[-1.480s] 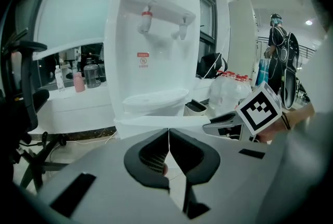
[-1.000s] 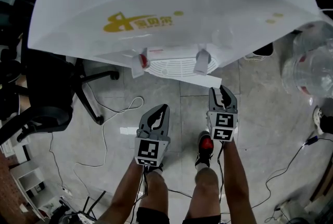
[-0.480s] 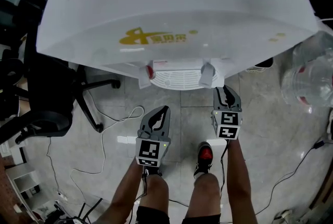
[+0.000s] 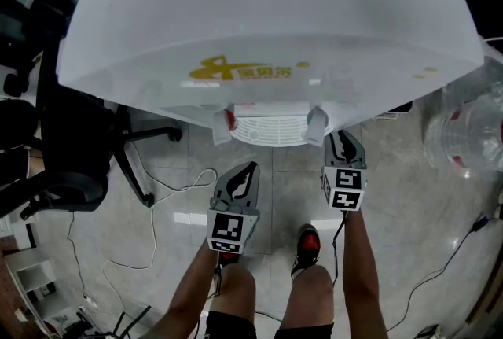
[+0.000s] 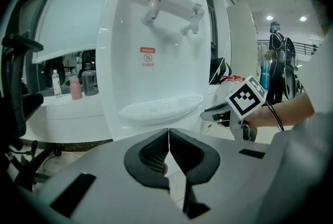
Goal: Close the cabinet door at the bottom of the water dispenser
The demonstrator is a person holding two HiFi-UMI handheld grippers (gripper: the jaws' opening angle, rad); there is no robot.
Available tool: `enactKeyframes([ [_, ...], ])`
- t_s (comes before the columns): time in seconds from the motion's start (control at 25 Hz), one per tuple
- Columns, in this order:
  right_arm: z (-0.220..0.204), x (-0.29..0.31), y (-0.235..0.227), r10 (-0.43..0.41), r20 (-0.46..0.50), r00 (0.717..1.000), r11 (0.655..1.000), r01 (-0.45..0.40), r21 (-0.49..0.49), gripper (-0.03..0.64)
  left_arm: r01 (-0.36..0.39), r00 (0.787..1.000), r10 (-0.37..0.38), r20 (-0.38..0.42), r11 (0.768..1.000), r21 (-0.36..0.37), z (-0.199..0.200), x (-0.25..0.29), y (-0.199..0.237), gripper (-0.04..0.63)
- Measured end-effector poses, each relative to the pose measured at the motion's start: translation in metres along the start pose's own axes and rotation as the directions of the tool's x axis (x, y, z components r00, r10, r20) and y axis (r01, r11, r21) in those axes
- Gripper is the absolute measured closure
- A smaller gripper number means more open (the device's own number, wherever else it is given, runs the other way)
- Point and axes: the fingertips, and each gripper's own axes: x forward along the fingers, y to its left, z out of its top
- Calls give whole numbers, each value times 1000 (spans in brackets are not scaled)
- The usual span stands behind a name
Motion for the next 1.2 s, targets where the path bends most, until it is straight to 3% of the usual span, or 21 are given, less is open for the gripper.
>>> enactKeyframes([
  [0.68,14,-30,2,-6,-14,1000,1000,5,-20,512,11,1000,-10,13,1000,-2,20,-24,-7,571],
  [0.96,47,-74,15,2,1,1000,1000,-2,-11,523,18,999,-18,29,1000,10,62,-57,-16,571],
  [1.2,96,-123,28,8,33,999,1000,-8,-12,534,22,997,-24,70,999,25,122,-91,-21,571],
])
